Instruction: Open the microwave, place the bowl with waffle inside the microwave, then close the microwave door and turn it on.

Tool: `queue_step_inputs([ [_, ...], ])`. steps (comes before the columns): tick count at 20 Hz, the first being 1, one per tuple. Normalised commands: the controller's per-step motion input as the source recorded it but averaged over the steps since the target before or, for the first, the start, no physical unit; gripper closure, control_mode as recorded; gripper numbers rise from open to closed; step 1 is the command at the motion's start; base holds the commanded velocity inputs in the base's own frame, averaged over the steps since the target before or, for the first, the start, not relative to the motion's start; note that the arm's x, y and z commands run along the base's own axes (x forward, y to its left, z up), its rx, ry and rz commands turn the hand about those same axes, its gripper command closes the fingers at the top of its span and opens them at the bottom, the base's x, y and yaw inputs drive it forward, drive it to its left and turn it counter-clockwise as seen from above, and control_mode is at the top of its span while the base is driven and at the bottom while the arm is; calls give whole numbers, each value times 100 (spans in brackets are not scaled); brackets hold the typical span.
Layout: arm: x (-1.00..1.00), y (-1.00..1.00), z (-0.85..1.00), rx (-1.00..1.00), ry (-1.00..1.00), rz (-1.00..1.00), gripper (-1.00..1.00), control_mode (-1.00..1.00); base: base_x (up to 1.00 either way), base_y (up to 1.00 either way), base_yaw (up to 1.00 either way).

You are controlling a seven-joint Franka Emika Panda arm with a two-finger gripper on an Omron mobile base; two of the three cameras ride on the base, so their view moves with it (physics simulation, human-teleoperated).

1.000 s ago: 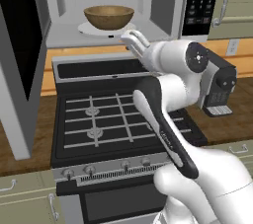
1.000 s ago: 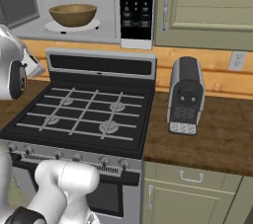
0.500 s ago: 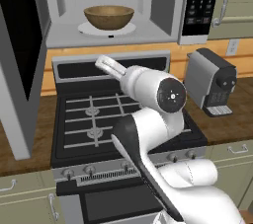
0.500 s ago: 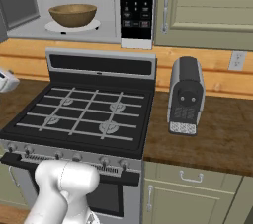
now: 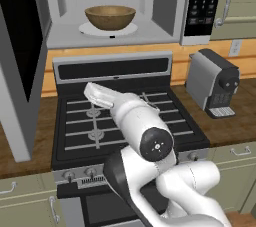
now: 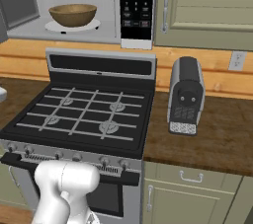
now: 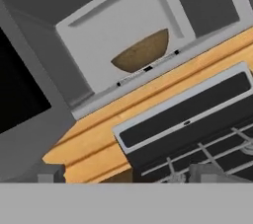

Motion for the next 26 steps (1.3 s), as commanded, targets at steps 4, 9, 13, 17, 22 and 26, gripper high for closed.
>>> queue_step_inputs([
  [4,-23,46,2,-11,-15,-16,-100,-100,0,0,0],
  [9,-17,42,18,-9,-10,-18,-100,-100,0,0,0],
  [13,-5,48,4,-13,-11,-17,-100,-100,0,0,0],
  [17,0,12,-16,-15,-16,-10,-100,-100,0,0,0],
  [22,0,1,-24,-14,-13,-8,-100,-100,0,0,0],
  [26,0,11,-10,-15,-16,-7,-100,-100,0,0,0],
])
